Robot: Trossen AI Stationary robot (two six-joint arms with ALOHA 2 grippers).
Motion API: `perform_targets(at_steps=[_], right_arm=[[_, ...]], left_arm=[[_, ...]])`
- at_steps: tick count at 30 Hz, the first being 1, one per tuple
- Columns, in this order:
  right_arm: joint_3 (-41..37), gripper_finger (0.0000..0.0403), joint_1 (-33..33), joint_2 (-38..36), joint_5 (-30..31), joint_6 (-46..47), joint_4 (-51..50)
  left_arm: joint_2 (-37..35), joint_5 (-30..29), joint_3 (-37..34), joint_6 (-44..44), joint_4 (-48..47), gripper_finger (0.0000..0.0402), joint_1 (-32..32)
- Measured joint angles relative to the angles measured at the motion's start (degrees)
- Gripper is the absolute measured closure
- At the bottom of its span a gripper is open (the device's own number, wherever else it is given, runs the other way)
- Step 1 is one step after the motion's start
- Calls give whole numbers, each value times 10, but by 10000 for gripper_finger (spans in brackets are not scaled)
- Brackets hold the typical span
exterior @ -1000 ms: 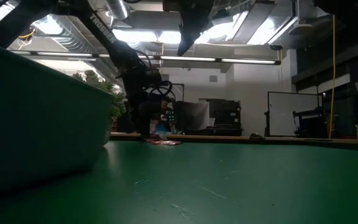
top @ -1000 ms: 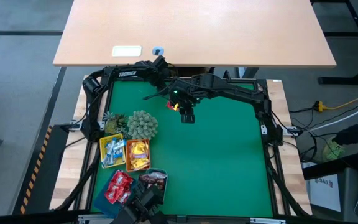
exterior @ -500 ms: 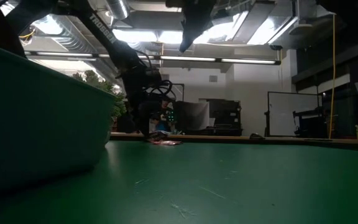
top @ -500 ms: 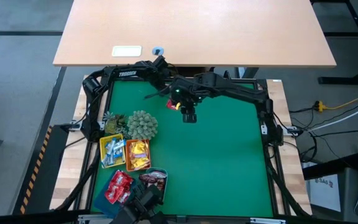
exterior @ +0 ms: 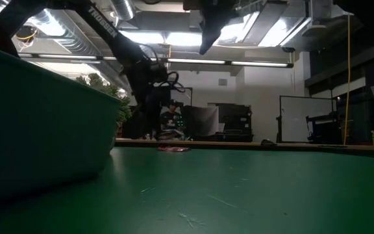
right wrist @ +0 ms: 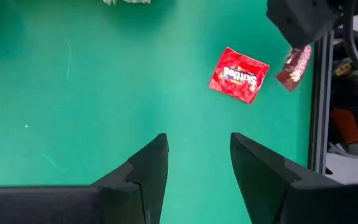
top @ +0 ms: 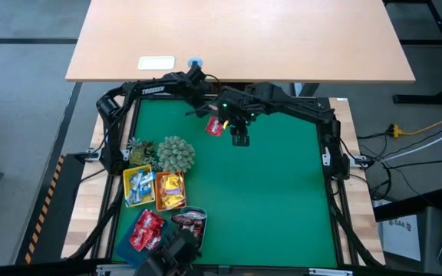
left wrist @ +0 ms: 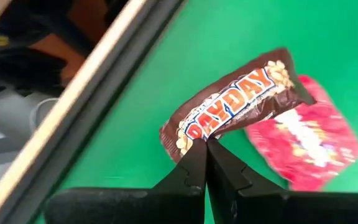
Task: Sort candy
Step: Put the brown chocolate into the green basket
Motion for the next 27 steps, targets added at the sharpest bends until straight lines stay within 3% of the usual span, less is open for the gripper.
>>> perform_targets(at_steps=[4,12,17,23,27], right_arm=[[0,231,-16,-8,1,0,-16],[-2,231,-54,-12,0,1,-11],[-58,231,-66,-9,-48,2,38],[-105,231,-65,-8,-46,-2,51],[-114,231,-65,-8,-46,-9,51]], left_arm=[[-12,39,0,13,-15,401,0],[-19,37,0,13,-34,401,-6],[-19,37,0,14,-64,401,-27],[-13,-49,0,53,-36,398,-56],[-13,-50,0,86,-15,375,-65]])
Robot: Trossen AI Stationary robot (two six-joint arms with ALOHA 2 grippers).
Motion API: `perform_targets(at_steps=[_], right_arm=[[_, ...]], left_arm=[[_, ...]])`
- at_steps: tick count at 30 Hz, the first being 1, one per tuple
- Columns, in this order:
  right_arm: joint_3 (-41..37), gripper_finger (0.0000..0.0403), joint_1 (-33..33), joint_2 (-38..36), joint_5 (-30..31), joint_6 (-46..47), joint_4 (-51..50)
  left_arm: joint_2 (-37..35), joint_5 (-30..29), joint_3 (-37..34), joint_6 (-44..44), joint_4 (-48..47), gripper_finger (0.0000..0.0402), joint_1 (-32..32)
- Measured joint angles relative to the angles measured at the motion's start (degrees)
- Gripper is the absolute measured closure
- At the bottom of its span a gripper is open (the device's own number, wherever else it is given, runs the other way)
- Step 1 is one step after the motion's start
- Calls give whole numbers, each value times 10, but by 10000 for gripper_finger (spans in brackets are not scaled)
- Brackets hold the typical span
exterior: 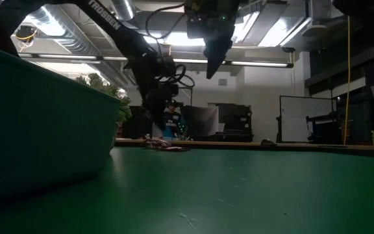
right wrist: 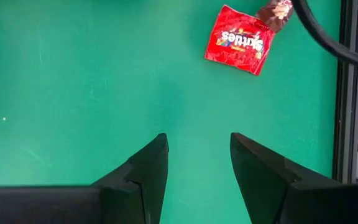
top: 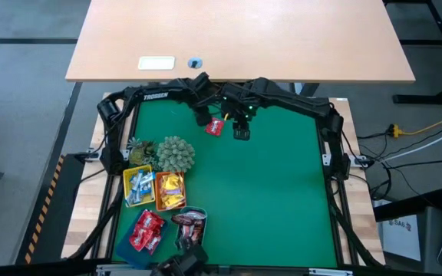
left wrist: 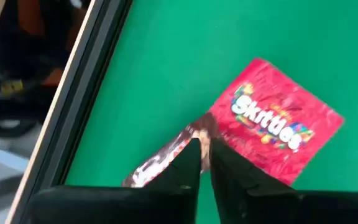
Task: Sort candy
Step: Put the brown chocolate into the green basket
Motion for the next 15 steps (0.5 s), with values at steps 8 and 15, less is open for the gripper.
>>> perform_targets(at_steps=[8,15], right_arm=[[0,231,0,0,0,-6,7],[0,231,0,0,0,-6,7]], left_arm=[[0,-21,0,99,-7,283,-4],[28,-35,0,185,-7,222,-5]])
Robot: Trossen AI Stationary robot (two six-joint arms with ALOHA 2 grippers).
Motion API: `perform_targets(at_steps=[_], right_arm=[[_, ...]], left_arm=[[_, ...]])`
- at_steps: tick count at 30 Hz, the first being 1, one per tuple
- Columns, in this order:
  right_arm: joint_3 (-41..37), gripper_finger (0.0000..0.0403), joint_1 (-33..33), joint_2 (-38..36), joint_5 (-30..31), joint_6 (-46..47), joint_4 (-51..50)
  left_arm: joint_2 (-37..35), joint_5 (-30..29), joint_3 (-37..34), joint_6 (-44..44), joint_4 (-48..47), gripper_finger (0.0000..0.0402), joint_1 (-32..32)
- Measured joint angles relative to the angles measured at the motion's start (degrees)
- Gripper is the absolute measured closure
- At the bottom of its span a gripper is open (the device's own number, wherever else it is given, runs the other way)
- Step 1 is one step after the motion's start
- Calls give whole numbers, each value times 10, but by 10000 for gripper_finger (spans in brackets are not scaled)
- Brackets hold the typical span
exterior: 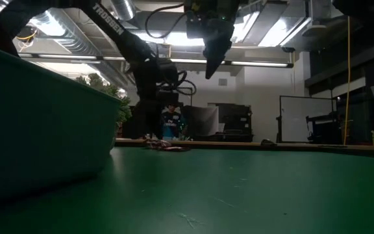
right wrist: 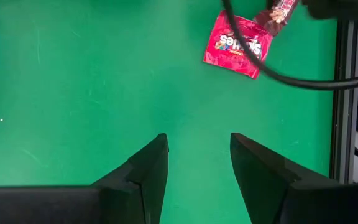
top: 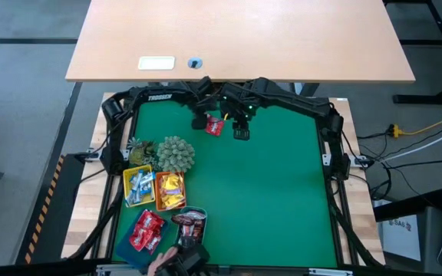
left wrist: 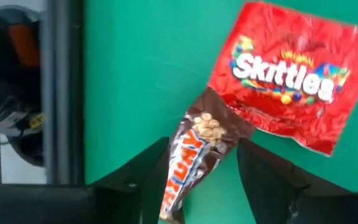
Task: Sort candy
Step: Put the brown chocolate into the green basket
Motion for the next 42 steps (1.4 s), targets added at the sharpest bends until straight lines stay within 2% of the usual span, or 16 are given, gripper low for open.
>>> perform_targets(at_steps=[3,8,10,15,23,26,37,39,42], right_arm=[[0,231,0,0,0,0,0],[0,231,0,0,0,0,0],[0,231,0,0,0,0,0],[0,231,0,0,0,-7,0],[0,231,0,0,0,-15,-1],[0,231,0,0,0,-27,-11],[1,231,-30,-21,0,-40,-51],[1,231,-41,-28,0,-40,-54],[1,231,-58,-36,0,-45,-52]], left_arm=[[21,-7,0,29,4,213,0],[45,-118,1,57,35,210,-5],[49,-130,1,74,37,210,-5],[49,-126,1,78,33,228,-5],[49,-114,1,67,29,329,-7],[47,-120,1,67,28,356,-14],[-7,-109,-1,49,-2,356,-60],[-23,-80,-1,21,-32,356,-68],[-48,-5,-1,-28,-78,356,-83]])
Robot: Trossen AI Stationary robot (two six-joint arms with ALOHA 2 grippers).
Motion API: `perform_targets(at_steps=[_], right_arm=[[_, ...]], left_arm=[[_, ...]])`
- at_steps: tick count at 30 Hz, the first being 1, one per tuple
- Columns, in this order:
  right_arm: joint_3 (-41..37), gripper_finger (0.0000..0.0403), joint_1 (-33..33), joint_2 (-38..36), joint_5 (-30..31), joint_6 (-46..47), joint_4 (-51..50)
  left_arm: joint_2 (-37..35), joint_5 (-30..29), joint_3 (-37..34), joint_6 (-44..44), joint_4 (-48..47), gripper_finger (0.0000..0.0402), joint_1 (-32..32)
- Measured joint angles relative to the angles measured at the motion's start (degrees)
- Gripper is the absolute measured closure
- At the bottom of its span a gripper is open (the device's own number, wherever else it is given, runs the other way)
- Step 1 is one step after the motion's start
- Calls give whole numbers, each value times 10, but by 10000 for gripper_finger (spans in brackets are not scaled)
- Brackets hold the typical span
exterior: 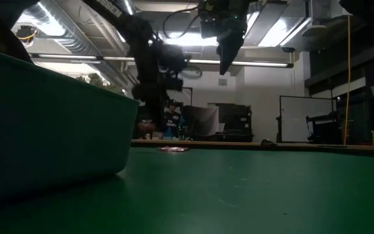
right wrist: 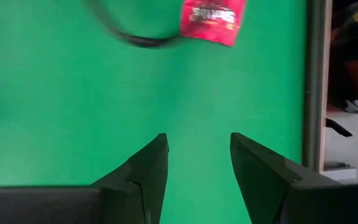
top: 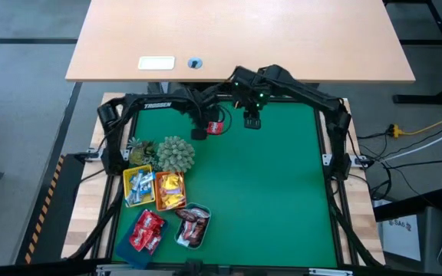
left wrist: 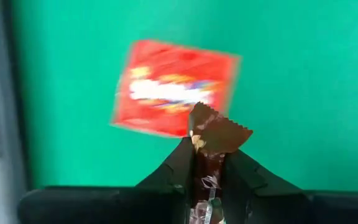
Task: Sort candy
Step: Put the brown chocolate into the green basket
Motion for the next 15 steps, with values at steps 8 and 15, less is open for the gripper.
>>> perform_targets(at_steps=[8,15], right_arm=[[0,231,-54,2,-2,-33,26],[0,231,-94,8,-93,-43,67]], left_arm=[[-78,187,0,-105,-59,356,-60],[-127,360,1,-174,-74,356,-151]])
